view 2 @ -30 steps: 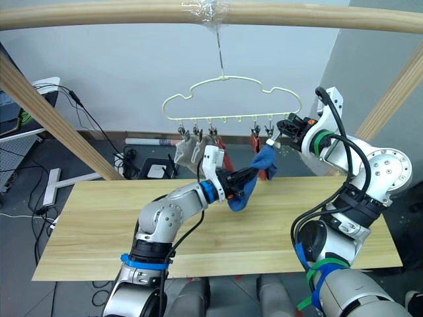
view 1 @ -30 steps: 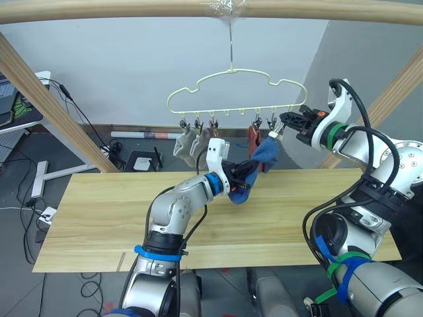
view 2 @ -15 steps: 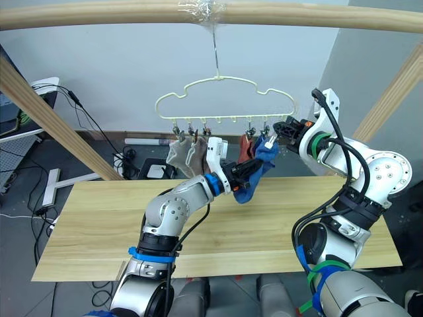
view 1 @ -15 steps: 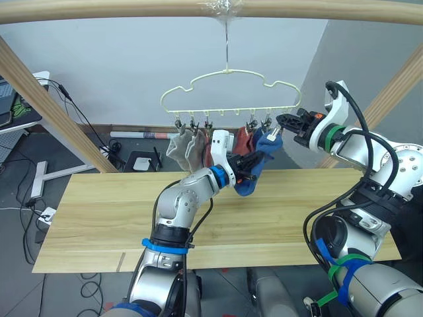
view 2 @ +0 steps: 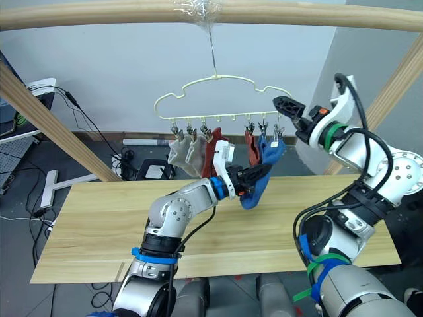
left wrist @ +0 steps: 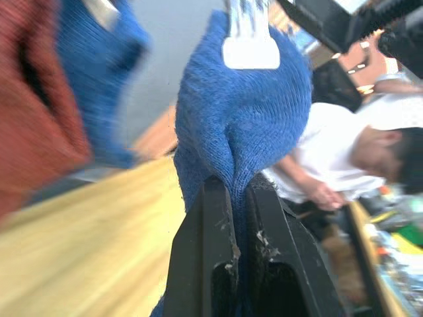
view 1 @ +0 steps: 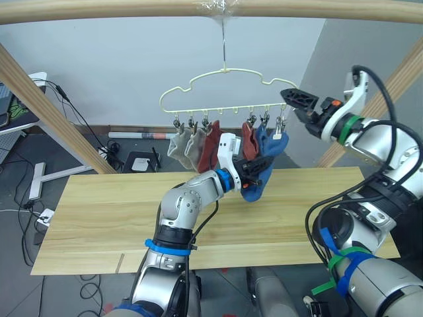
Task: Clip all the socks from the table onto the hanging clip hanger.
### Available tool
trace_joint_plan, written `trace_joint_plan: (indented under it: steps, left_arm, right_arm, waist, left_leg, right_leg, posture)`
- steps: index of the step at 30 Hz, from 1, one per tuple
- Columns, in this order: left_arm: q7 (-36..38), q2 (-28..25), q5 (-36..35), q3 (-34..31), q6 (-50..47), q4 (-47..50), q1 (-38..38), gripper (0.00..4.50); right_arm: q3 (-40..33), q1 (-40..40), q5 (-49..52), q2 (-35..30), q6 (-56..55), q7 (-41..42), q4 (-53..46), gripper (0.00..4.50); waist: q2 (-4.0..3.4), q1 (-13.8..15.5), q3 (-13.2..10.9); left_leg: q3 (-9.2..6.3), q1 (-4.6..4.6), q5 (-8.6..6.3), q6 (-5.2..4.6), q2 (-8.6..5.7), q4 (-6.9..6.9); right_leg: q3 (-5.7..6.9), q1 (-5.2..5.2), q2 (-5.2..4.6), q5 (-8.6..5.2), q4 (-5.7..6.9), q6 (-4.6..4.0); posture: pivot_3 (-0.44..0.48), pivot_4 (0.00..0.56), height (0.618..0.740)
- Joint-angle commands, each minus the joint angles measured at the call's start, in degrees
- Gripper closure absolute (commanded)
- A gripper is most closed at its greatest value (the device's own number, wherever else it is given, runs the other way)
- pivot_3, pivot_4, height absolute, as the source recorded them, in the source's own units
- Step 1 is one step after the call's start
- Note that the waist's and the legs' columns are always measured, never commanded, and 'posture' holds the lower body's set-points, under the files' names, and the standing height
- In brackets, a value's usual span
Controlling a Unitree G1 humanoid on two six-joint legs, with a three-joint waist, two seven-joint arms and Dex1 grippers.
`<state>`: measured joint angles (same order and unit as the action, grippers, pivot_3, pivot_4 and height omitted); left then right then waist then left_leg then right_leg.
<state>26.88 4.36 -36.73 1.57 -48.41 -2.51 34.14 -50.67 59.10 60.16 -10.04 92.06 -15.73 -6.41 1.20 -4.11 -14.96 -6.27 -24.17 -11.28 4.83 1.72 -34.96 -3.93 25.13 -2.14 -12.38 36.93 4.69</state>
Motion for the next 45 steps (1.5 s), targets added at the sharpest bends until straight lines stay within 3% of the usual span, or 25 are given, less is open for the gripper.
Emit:
trace_joint_plan:
  steps: [1,6,15,20,24,27,29,30,32,35,38,42,45]
  left_arm:
    - [-0.37,2.91,-3.58,-1.52,-1.27,0.19,1.08,4.21]
    - [-1.41,5.59,-5.12,-3.98,-1.74,-4.72,2.66,2.77]
    - [0.78,3.09,-4.39,-4.93,-3.05,-9.85,0.79,0.07]
    - [4.58,-5.93,2.51,0.36,0.04,-7.55,-7.35,0.02]
    - [8.85,-18.44,5.52,-0.66,4.2,1.83,-12.64,0.02]
    - [10.24,-23.2,5.62,-1.96,5.47,4.68,-14.04,0.02]
    - [13.95,-32.2,6.13,-7.43,7.12,6.36,-15.98,0.02]
    - [16.74,-38.72,7.66,-11.19,9.76,5.54,-17.27,0.02]
    - [20.29,-47.25,9.13,-15.63,12.93,3.23,-19.04,0.02]
    - [24.04,-55.67,11.78,-18.92,18.93,-2.01,-21.99,0.02]
    - [25.37,-59.0,14.27,-21.6,24.63,-7.72,-23.04,0.02]
    - [35.98,-71.39,14.16,-30.64,28.08,-16.71,-27.68,0.02]
    - [36.7,-71.79,13.52,-29.38,28.3,-16.88,-26.21,0.02]
  right_arm:
    - [-0.41,-1.64,2.25,-2.13,0.44,0.91,-2.85,0.01]
    - [0.54,-5.19,2.19,-2.72,0.05,1.32,-5.18,0.0]
    - [1.44,-8.22,2.65,-3.37,-0.75,2.23,-7.13,0.0]
    - [1.67,-13.14,3.0,-3.61,0.14,2.88,-9.14,0.0]
    - [3.25,-19.11,3.91,-4.96,0.33,5.4,-10.84,0.0]
    - [5.53,-22.08,3.47,-7.69,-0.61,8.18,-11.24,0.0]
    - [19.1,-31.76,-3.41,-19.96,-8.74,19.93,-17.08,0.0]
    - [26.86,-38.32,-10.16,-28.3,-18.19,29.28,-19.81,0.0]
    - [34.46,-46.96,-19.1,-38.33,-33.51,42.99,-20.89,0.0]
    - [35.35,-53.32,-22.46,-43.66,-45.99,55.56,-18.87,0.0]
    - [32.39,-53.54,-19.32,-43.49,-48.08,61.57,-17.07,0.0]
    - [25.64,-55.36,-19.65,-51.55,-50.35,73.0,-13.18,0.0]
    - [25.89,-55.24,-20.07,-51.89,-51.06,73.53,-11.99,0.0]
  waist:
    - [0.0,-0.42,0.0]
    - [-0.03,-0.95,0.01]
    - [-0.04,-1.29,0.02]
    - [-0.1,-1.57,0.05]
    - [-0.15,-1.58,0.01]
    - [-0.26,-0.9,-0.03]
    - [-0.26,-0.23,-0.03]
    - [-0.25,-0.18,-0.03]
    - [-0.19,-0.05,-0.06]
    - [-0.13,-0.33,-0.1]
    - [-0.15,0.36,-0.08]
    - [0.27,0.93,-0.18]
    - [0.38,2.3,0.14]
  left_leg:
    - [0.0,0.0,0.0,0.0,0.0,0.0]
    - [0.02,0.02,0.0,0.0,0.0,-0.01]
    - [0.05,0.04,0.0,-0.01,0.0,-0.01]
    - [0.05,0.1,0.0,-0.01,0.0,0.06]
    - [0.03,0.11,0.0,-0.01,0.09,0.12]
    - [0.07,0.1,0.01,-0.01,0.09,0.05]
    - [0.11,0.12,0.03,-0.03,0.04,-0.03]
    - [0.1,0.11,0.03,-0.03,0.01,0.0]
    - [0.11,0.08,0.02,-0.03,0.03,0.15]
    - [0.15,0.19,0.0,-0.04,0.1,0.36]
    - [0.33,0.24,-0.01,-0.02,0.03,0.32]
    - [0.31,0.07,0.0,-0.02,0.11,0.17]
    - [0.24,0.11,-0.01,-0.01,0.12,0.23]
  right_leg:
    - [0.0,0.02,0.0,0.0,0.01,0.0]
    - [-0.02,0.02,0.01,-0.14,0.04,0.24]
    - [-0.06,0.03,0.04,-0.15,0.03,0.27]
    - [-0.07,0.02,0.04,-0.17,0.04,0.22]
    - [-0.08,0.14,0.11,-0.15,0.16,0.09]
    - [-0.11,0.13,0.09,-0.24,0.12,0.11]
    - [-0.12,0.0,0.03,-0.28,0.03,0.03]
    - [-0.12,0.0,0.0,-0.31,-0.02,-0.01]
    - [-0.12,0.13,0.0,-0.44,-0.02,-0.1]
    - [-0.08,0.19,0.03,-0.63,0.0,-0.12]
    - [-0.14,0.12,-0.14,-0.6,-0.01,-0.04]
    - [-0.08,0.26,-0.1,-0.53,0.02,0.01]
    - [0.01,0.23,-0.11,-0.57,-0.01,-0.06]
  posture:
    - [-0.089,0.227,0.74]
    - [-0.104,0.227,0.74]
    - [-0.108,0.231,0.74]
    - [-0.078,0.234,0.74]
    - [-0.05,0.234,0.74]
    - [-0.004,0.233,0.74]
    - [-0.004,0.233,0.74]
    - [0.02,0.231,0.74]
    - [0.056,0.223,0.74]
    - [0.056,0.223,0.74]
    - [0.089,0.205,0.74]
    - [0.112,0.188,0.74]
    - [0.123,0.18,0.74]
